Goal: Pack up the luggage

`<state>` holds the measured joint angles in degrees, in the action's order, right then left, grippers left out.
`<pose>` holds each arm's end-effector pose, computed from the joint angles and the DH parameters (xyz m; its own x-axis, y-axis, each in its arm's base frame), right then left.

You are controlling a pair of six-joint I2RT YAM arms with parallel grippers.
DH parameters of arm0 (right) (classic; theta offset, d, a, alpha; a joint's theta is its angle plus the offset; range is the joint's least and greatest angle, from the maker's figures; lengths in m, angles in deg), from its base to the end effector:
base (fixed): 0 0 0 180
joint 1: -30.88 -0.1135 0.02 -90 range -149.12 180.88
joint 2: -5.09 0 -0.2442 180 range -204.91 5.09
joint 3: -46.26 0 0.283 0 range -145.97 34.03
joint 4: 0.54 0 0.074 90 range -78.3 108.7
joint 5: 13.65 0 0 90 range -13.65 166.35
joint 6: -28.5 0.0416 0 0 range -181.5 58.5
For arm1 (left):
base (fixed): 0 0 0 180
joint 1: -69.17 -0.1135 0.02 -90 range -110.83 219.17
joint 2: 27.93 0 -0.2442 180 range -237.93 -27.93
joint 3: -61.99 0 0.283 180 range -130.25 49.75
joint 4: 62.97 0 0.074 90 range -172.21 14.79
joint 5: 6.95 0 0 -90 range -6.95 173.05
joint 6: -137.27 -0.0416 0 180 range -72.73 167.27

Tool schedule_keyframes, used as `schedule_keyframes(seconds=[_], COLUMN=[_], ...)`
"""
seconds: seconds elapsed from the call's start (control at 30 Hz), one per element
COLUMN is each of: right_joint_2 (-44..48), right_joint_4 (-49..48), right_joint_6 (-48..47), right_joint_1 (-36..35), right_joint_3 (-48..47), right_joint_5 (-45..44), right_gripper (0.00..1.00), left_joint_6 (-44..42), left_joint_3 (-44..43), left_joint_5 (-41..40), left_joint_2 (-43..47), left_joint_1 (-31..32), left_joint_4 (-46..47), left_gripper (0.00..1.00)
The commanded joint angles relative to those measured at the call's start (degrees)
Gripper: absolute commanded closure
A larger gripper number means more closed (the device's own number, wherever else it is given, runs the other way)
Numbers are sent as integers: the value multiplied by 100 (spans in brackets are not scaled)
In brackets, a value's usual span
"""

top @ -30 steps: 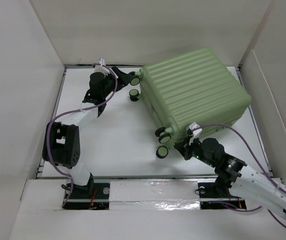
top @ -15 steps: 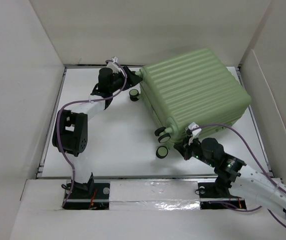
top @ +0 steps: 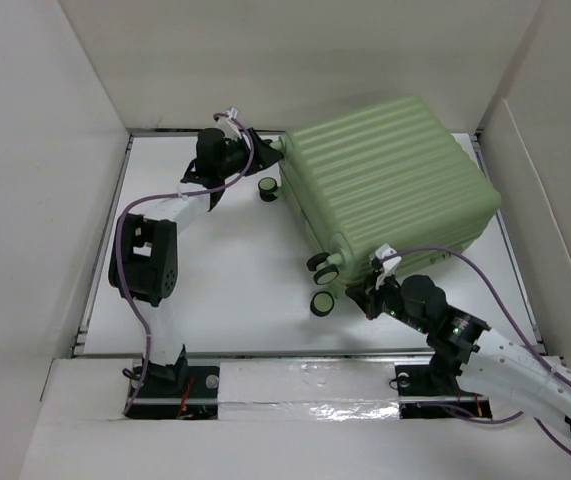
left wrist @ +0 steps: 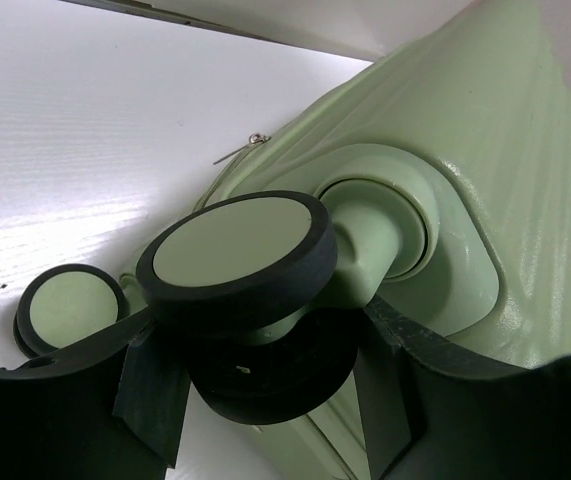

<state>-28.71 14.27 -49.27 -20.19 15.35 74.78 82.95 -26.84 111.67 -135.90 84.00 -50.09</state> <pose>0.1327 0.1625 0.1999 -0.3480 -0.0938 -0.9328 -0.7035 0.6838 0.1937 0.4517 -0.1402 0.2409 -0.4851 -0.4012 -0.7770 0.4949 0.6066 -0.6222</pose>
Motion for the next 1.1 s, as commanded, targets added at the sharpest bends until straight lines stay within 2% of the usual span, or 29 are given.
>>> schedule_keyframes(seconds=[0.0,0.2,0.23,0.3,0.33,0.4,0.43,0.53,0.57,0.67,0.8,0.83,0.9,0.93,0.97,1.0,1.03,1.07], right_joint_2=[207,199,181,59,-3,-135,-231,-267,-276,-529,-1293,-1391,-1375,-1279,-1130,-972,-735,-542], right_joint_4=[-854,-1074,-1126,-1206,-1258,-1215,-1197,-1250,-1250,-1372,-1575,-1871,-2294,-2687,-2996,-3408,-3917,-3739], right_joint_6=[104,69,-1,-124,-263,-396,-510,-712,-748,-871,-898,-758,-504,-128,119,374,699,745], right_joint_1=[-193,-193,-193,-141,51,350,717,1361,1815,2703,3322,3323,3166,2825,2578,2289,1624,1261], right_joint_3=[-216,-180,-206,-294,-338,-478,-592,-777,-856,-1311,-1920,-1859,-1159,-825,-413,435,748,1039], right_joint_5=[702,403,359,262,270,507,612,1157,1411,1999,2713,2775,2662,2539,2103,1812,1513,770], right_gripper=[100,100,100,100,100,100,100,100,100,100,100,100,100,100,100,100,100,100], left_joint_6=[-132,105,236,316,299,238,220,123,219,369,667,703,773,878,923,975,1011,994], left_joint_3=[-426,1021,1642,2295,2864,3333,3744,4317,4468,5074,5708,5857,5937,6015,6016,6016,5999,5842], left_joint_5=[109,-418,-488,-707,-805,-1006,-1077,-1324,-1281,-1192,-1314,-1411,-1526,-1491,-1465,-1334,-1263,-1158], left_joint_2=[3,897,1065,1634,1795,2259,2393,2981,3287,3972,4668,4749,4872,4855,4829,4759,4715,4627], left_joint_1=[55,-6,-67,-129,-129,-129,-129,-129,-129,221,1029,1222,1680,1785,1839,1839,1839,1839], left_joint_4=[511,1397,1799,2144,2346,2453,2540,2515,2567,2612,2472,2349,2260,2391,2418,2453,2636,2612], left_gripper=[100,100,100,100,100,100,100,100,100,100,100,100,100,100,100,100,100,100])
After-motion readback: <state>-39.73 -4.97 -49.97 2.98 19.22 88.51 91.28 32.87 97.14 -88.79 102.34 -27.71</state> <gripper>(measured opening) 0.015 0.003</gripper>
